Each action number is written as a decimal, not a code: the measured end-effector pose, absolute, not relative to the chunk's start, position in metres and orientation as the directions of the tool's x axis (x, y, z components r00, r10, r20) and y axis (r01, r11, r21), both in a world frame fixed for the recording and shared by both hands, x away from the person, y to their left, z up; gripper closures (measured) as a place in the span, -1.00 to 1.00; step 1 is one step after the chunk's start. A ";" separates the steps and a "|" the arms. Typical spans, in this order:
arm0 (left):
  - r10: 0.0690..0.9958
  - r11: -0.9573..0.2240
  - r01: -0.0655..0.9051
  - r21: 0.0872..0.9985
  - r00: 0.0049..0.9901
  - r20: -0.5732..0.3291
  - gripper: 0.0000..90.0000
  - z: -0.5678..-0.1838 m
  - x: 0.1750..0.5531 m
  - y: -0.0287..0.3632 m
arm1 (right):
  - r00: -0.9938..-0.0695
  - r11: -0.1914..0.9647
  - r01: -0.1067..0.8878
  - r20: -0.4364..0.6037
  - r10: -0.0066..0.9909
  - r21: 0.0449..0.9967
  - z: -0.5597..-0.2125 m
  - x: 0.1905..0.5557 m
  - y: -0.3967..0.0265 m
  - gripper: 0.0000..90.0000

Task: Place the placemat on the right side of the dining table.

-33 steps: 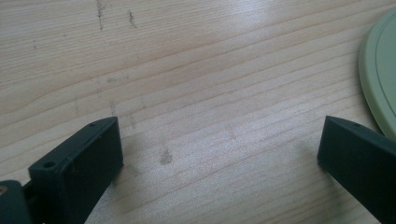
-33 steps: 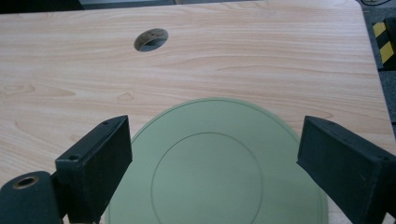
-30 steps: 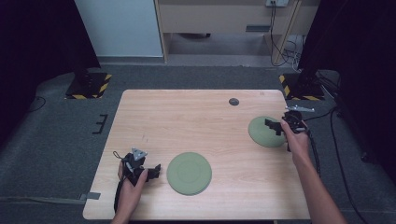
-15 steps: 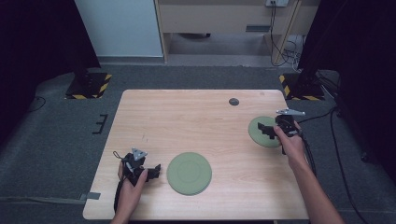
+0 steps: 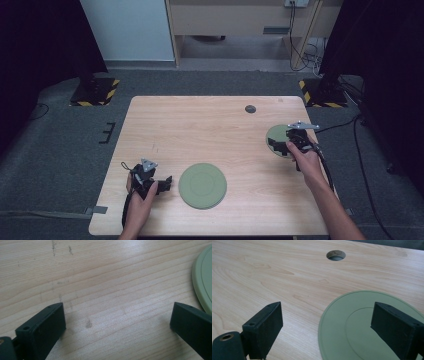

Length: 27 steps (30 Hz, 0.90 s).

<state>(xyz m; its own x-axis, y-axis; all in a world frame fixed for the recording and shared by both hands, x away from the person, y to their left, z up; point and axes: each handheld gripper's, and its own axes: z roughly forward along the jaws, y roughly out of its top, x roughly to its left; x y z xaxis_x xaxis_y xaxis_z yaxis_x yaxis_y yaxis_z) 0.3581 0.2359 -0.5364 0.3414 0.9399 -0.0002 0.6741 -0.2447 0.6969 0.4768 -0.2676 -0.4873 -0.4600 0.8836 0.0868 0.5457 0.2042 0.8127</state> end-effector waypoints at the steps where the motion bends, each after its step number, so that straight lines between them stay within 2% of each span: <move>1: 0.940 -0.245 0.674 0.697 0.341 0.000 -1.00 -0.536 0.358 0.236 | -0.460 0.204 0.546 0.087 0.884 0.813 -0.487 0.477 -0.268 -0.76; 9: 0.940 -0.244 0.674 0.697 0.341 0.000 -1.00 -0.536 0.358 0.236 | -0.500 0.238 0.540 0.080 0.862 0.807 -0.491 0.465 -0.257 -0.77; 27: 0.940 -0.244 0.674 0.697 0.341 0.000 -1.00 -0.536 0.358 0.236 | -0.511 0.258 0.551 0.076 0.857 0.794 -0.497 0.452 -0.253 -0.80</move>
<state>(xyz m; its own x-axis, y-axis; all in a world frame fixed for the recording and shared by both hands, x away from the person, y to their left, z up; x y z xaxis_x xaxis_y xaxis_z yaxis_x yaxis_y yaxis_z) 0.3581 0.2359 -0.5364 0.3413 0.9400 -0.0004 0.6742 -0.2445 0.6969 0.4521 -0.2530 -0.4970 -0.5106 0.8565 0.0756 0.5509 0.2583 0.7936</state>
